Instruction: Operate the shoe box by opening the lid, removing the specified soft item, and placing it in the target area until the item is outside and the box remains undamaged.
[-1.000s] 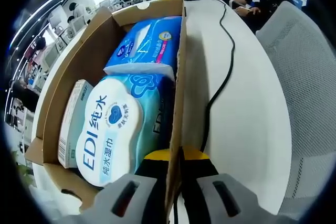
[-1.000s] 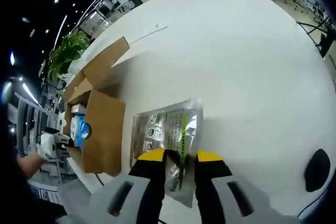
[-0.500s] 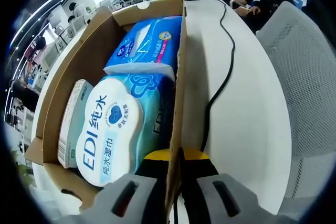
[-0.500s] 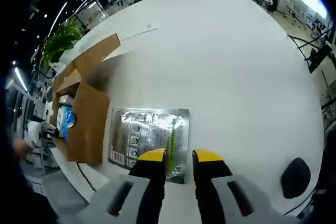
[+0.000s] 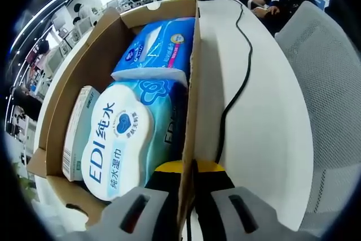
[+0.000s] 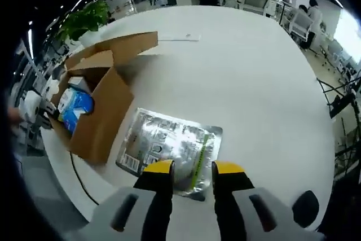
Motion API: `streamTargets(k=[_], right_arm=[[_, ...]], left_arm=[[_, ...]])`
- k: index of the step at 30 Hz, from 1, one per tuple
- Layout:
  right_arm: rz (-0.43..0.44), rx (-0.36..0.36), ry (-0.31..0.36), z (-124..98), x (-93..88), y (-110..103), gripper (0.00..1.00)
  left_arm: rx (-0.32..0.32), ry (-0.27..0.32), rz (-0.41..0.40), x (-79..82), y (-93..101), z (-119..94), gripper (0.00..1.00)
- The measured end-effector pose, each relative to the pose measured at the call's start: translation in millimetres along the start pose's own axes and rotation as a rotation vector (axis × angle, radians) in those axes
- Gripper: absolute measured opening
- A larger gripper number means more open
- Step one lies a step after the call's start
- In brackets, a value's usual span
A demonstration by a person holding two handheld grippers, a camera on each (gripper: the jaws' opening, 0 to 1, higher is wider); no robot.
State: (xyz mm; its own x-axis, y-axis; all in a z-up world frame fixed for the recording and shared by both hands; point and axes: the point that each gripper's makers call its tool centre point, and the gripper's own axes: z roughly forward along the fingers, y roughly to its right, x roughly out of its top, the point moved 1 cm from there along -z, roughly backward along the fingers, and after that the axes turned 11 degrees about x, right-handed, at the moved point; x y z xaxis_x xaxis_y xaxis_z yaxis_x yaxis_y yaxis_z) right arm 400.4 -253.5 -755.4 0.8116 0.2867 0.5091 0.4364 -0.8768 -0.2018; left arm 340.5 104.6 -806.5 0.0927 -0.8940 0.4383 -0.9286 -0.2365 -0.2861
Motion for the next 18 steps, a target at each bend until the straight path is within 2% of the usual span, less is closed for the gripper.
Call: streamTargets(k=[5,9,18], right_arm=[[-0.081,-0.036,0.041,4,4.2,-10,0.31],[-0.091,-0.053,0.058,7,4.8,-13,0.36],[-0.085,-0.064,0.081,17,0.9,-23,0.39]], left_arm=[[-0.002,-0.001,-0.003,-0.3,-0.2,0,0.03],[-0.002,-0.001,-0.002,-0.7,0.0,0,0.03],[0.000,0.000,-0.001,-0.9,0.1,0,0.03]])
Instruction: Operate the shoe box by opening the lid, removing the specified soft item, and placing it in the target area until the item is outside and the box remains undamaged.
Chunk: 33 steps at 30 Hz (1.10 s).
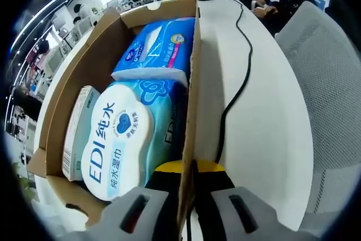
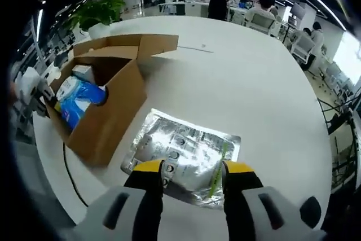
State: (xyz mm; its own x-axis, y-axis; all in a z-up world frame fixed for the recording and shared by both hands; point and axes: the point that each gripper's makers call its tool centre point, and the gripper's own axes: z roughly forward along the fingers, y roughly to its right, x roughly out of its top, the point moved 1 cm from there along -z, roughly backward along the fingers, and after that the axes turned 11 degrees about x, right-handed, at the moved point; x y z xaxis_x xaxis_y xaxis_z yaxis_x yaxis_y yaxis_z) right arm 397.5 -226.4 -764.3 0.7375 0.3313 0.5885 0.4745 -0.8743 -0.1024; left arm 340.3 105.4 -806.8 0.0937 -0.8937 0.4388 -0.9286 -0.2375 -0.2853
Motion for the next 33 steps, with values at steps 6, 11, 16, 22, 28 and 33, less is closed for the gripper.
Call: streamTargets(k=[6,11,16,22,28,33], right_arm=[[-0.001,-0.049,0.038,11,-4.6,1,0.45],[0.004,-0.050,0.037,19,-5.1,-1,0.46],[0.003,-0.053,0.023,25,-9.6,1,0.46],[0.031,-0.047,-0.005,31,-21.3,3,0.48],[0.050,-0.051,0.009,35,-24.6,1,0.48],[0.051,-0.046,0.010,35,-25.4,0,0.48]], left_arm=[[0.000,-0.001,-0.002,-0.3,0.0,0,0.03],[0.000,-0.001,-0.002,-0.4,0.2,0,0.03],[0.000,-0.001,-0.003,-0.5,0.1,0,0.03],[-0.001,-0.001,-0.003,-0.8,0.3,0,0.03],[-0.001,-0.001,-0.001,-0.3,0.7,0,0.03],[-0.002,0.001,0.001,-0.5,0.6,-1,0.03]])
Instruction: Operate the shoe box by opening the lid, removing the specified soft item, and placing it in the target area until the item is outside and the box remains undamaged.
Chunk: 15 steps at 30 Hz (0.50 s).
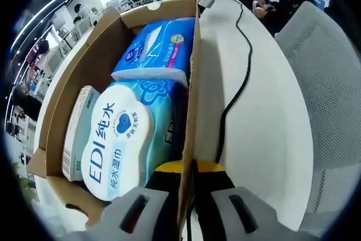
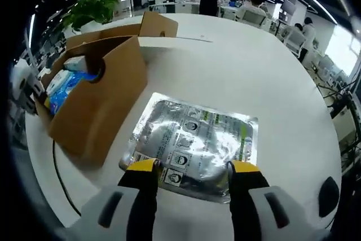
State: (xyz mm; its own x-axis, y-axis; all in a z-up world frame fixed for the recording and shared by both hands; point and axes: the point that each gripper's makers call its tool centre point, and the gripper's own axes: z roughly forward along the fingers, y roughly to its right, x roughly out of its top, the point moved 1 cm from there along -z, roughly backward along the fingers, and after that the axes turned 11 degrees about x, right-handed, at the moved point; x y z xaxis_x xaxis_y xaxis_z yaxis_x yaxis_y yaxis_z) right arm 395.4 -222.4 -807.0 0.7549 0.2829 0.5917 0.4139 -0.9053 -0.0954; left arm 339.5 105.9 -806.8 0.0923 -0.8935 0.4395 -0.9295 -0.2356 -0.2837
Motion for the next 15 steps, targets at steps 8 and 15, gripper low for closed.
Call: streamTargets(k=[8,15], right_arm=[[-0.003,0.011,-0.011,6,7.0,3,0.48],[0.007,0.007,-0.015,11,15.3,7,0.48]], left_arm=[[0.000,0.000,0.001,0.6,0.0,0,0.03],[0.000,0.000,0.001,0.5,-0.2,1,0.03]])
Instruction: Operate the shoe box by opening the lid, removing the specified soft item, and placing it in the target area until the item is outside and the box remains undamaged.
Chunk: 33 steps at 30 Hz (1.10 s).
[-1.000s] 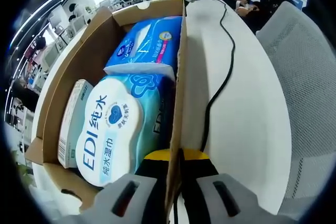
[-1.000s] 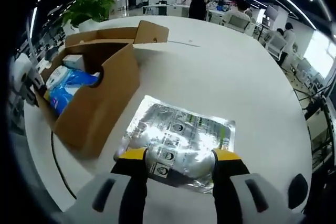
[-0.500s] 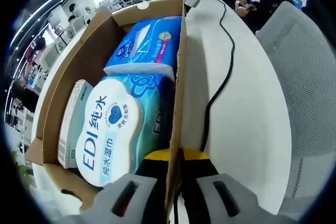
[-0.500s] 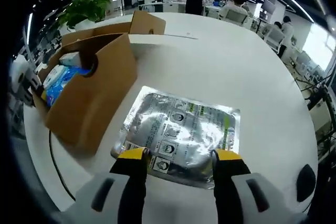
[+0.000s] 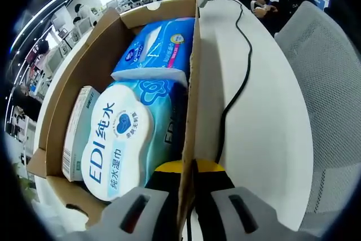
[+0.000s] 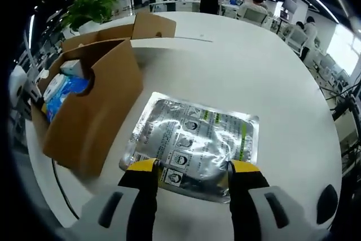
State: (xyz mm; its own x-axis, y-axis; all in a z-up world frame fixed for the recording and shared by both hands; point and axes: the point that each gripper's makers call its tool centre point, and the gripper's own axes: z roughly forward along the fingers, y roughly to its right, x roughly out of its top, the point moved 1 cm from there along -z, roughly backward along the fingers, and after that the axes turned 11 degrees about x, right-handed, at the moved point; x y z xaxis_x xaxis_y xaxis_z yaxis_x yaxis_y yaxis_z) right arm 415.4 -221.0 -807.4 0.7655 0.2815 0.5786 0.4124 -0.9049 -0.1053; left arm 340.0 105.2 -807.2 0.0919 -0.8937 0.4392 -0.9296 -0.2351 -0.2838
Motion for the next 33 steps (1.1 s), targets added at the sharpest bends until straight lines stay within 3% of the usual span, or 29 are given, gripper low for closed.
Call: streamTargets(k=[33], right_arm=[[0.001,0.014,-0.026,18,27.9,16,0.48]], left_arm=[[0.000,-0.002,-0.005,0.5,-0.2,0,0.03]])
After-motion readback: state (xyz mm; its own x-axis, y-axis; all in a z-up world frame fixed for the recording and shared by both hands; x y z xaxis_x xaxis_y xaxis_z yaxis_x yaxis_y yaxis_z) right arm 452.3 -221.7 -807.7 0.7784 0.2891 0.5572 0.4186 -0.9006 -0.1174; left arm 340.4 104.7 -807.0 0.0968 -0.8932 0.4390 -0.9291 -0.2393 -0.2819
